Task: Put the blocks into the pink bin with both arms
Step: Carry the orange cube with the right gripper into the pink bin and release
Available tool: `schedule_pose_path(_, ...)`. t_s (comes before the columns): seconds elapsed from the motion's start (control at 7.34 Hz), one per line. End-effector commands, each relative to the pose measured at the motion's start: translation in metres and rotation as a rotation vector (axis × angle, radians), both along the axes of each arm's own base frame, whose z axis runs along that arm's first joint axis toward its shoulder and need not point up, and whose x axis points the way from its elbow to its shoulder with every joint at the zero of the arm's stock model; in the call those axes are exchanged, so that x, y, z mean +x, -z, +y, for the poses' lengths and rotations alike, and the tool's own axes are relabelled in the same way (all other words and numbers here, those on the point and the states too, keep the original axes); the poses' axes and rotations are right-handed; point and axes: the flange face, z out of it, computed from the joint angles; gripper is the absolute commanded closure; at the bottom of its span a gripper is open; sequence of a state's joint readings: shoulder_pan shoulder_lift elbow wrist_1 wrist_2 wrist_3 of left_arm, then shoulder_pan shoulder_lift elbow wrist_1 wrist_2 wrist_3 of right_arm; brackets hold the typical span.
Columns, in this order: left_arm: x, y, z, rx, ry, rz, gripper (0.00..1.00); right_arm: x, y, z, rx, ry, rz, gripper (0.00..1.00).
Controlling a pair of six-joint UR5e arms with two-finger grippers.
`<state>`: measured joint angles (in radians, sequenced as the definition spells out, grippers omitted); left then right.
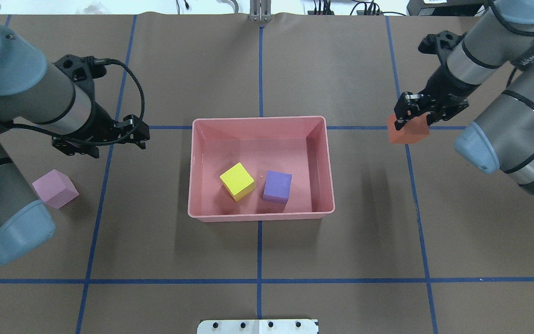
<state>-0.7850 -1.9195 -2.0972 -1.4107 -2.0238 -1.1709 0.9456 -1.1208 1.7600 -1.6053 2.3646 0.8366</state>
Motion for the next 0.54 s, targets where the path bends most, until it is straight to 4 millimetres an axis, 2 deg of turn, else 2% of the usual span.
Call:
schedule_pose_path(0.0,-0.054,-0.061,-0.005,0.051,-0.076,-0.039,0.0,-0.087,0.113,0.032,-0.091,-0.06,-0.055,1.0)
schedule_pose_path(0.14,-0.076,-0.088,-0.006,0.081,-0.108,-0.066,0.0,-0.13,0.136,0.05,-0.086,-0.105,-0.026,1.0)
schedule_pose_path(0.27,-0.097,-0.108,-0.01,0.099,-0.125,-0.097,0.0,-0.159,0.144,0.054,-0.083,-0.133,0.003,1.0)
schedule_pose_path(0.41,-0.105,-0.122,-0.008,0.1,-0.144,-0.116,0.0,-0.178,0.141,0.049,-0.073,-0.135,0.008,1.0)
